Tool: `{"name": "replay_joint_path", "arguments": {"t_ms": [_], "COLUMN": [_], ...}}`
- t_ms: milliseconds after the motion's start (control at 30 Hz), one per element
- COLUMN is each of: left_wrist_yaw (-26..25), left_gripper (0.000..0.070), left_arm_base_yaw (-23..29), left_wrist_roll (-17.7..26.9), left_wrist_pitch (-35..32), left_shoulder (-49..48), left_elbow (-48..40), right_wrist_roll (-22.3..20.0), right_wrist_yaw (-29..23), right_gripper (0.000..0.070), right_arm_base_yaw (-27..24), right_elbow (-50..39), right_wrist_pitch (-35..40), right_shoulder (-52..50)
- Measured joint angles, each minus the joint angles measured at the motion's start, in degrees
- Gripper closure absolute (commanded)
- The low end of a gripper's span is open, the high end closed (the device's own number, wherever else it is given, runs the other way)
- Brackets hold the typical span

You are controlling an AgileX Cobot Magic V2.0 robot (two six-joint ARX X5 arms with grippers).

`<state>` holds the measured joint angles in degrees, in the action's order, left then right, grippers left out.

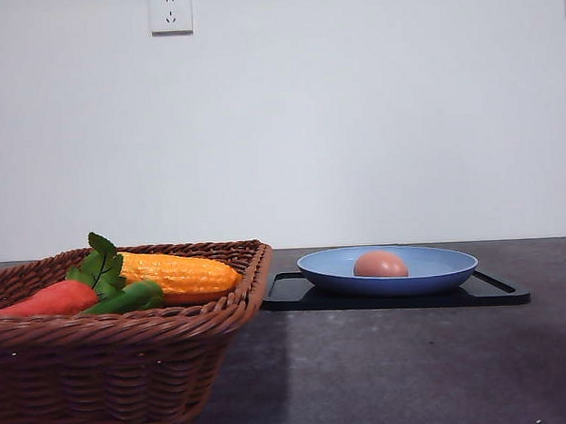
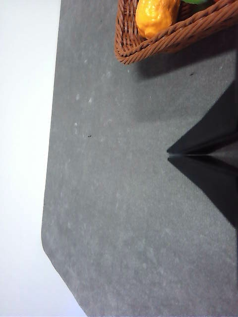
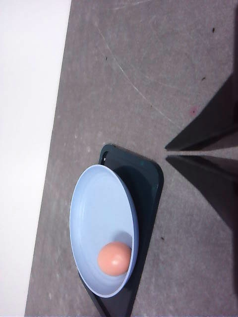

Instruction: Transfer egg from basket to plate and serve

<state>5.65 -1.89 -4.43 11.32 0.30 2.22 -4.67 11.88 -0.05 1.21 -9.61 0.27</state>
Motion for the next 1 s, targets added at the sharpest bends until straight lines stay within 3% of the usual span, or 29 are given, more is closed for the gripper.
{"name": "replay_joint_path", "arguments": {"t_ms": [1000], "left_wrist_yaw": [0.0], "left_gripper": [0.07], "left_arm_base_yaw": [0.0], "left_wrist_roll": [0.0], "left_wrist_pitch": [-0.01], "left_shoulder": [0.0], "left_elbow": [-0.01], "right_wrist_roll": [0.0], "right_wrist_yaw": [0.01], "right_gripper": [0.07], "right_arm_base_yaw": [0.0], "right_elbow": [0.0], "right_wrist_pitch": [0.0], "right_shoulder": [0.0]}}
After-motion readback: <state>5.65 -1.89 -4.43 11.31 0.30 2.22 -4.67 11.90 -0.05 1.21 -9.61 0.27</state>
